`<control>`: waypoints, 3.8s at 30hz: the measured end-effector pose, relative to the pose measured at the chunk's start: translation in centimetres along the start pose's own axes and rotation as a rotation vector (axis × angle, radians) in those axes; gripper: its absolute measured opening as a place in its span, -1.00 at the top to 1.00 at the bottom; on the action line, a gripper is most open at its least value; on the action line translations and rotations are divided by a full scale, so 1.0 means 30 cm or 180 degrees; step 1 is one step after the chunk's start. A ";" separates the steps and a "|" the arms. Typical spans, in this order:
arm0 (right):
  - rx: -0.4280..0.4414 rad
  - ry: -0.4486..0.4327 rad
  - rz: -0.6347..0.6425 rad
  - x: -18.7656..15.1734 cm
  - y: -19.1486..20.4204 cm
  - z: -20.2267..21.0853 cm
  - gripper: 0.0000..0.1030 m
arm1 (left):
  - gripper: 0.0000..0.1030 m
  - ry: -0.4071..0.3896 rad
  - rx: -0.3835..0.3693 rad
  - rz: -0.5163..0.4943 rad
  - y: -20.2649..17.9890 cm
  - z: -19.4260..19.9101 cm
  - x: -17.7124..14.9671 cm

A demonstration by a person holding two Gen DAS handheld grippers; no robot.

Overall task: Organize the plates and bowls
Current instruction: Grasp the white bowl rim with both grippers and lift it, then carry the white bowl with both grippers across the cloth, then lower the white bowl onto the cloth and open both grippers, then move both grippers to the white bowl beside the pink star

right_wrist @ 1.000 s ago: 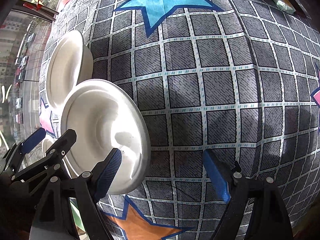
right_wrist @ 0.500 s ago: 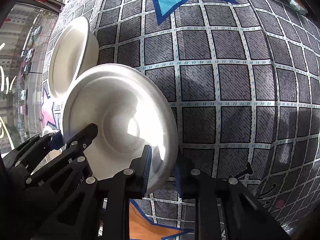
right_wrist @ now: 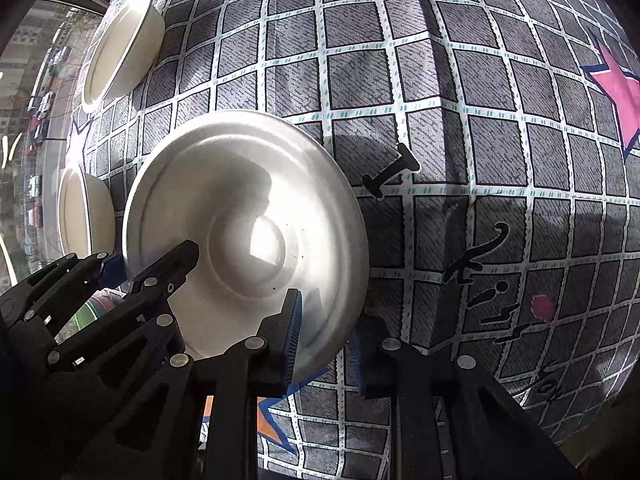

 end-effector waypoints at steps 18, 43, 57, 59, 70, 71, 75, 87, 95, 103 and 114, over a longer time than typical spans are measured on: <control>-0.0076 0.0020 -0.0421 -0.293 -0.248 -0.011 0.52 | 0.48 0.0056 -0.0147 -0.0449 -0.472 0.036 -0.089; -0.0262 -0.0041 -0.0905 -0.394 -0.570 0.029 0.50 | -0.35 -0.0057 0.0015 -0.0952 -1.080 0.098 0.002; -0.0175 -0.0343 -0.1223 -0.202 -0.829 0.284 -0.51 | -0.56 -0.0167 -0.0030 -0.0706 -1.174 0.146 -0.054; -0.0158 -0.0373 -0.1218 -0.214 -0.805 0.316 -0.51 | -0.56 -0.0171 -0.0045 -0.0708 -1.202 0.149 -0.068; -0.0166 -0.0485 -0.1029 -0.256 -0.653 0.349 -0.51 | -0.56 -0.0211 -0.0048 -0.0486 -1.216 0.125 -0.153; -0.0171 -0.0484 -0.1012 -0.257 -0.644 0.349 -0.51 | -0.56 -0.0193 -0.0046 -0.0450 -1.218 0.120 -0.159; -0.0201 -0.0466 -0.0933 -0.263 -0.602 0.341 -0.51 | -0.56 -0.0165 -0.0046 -0.0331 -1.192 0.102 -0.200; -0.0095 -0.0390 -0.0326 -0.212 -0.255 0.314 -0.51 | -0.56 -0.0337 0.0193 0.0289 -0.609 0.117 -0.269; -0.0016 -0.0224 0.0185 -0.148 0.098 0.218 -0.51 | -0.56 -0.0360 0.0419 0.0937 -0.038 0.227 -0.303; 0.0024 -0.0104 0.0402 -0.057 0.370 0.107 -0.51 | -0.56 -0.0292 0.0584 0.1287 0.226 0.184 -0.286; -0.0057 -0.0058 0.0436 0.024 0.488 -0.020 -0.51 | -0.56 -0.0131 0.0506 0.1257 0.348 -0.039 -0.182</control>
Point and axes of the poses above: each gripper's, at about its wrist camera, not at the fingertips, and z roughly against the way its jaws point, y to its left, x to its top, the point moved 8 cm from there along -z, roughly the way its jaws point, and after that the axes turned 13 degrees about -z, right-handed, at the moved point
